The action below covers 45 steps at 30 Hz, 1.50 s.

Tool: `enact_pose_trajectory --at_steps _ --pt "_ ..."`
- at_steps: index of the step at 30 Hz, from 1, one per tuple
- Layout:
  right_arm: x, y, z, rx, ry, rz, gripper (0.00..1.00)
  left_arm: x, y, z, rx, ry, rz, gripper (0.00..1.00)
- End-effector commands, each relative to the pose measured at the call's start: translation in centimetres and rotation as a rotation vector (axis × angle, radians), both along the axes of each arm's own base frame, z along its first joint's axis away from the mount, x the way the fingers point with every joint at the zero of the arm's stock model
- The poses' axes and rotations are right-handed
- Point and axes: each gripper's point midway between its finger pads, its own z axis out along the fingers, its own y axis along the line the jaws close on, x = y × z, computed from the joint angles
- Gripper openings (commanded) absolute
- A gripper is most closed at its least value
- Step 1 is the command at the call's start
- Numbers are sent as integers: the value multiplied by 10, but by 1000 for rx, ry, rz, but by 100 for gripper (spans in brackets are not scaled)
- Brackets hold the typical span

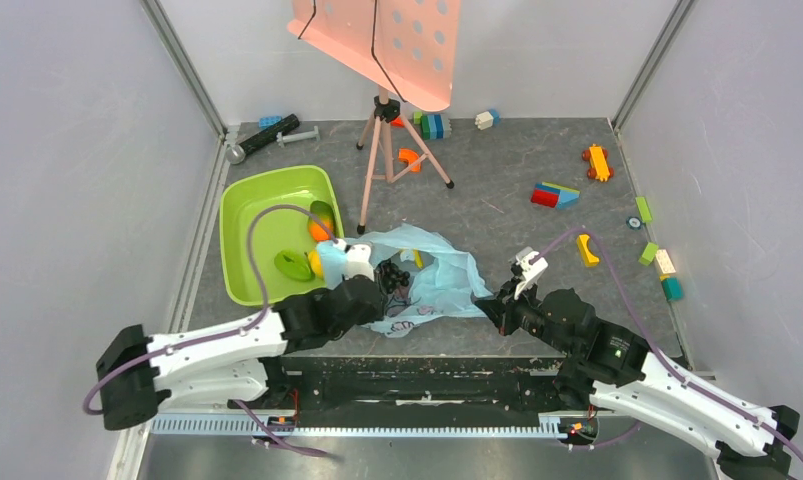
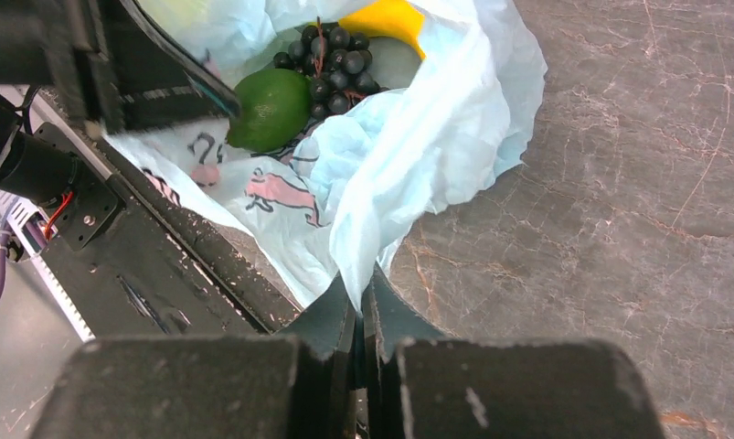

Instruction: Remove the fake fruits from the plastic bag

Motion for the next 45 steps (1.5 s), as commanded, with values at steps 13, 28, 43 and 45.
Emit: enact_pose_trajectory --at_steps 13,28,43,45 --pt "2 1 8 28 -33 -1 0 73 -67 81 -87 -180 -103 68" --pt "4 2 6 17 -31 -3 0 134 -91 44 -52 70 -47 63" --pt "5 -1 2 14 -26 -19 0 120 -86 -2 -152 172 128 61" --pt "4 0 3 17 -28 -15 0 126 -82 -5 -137 156 171 68"
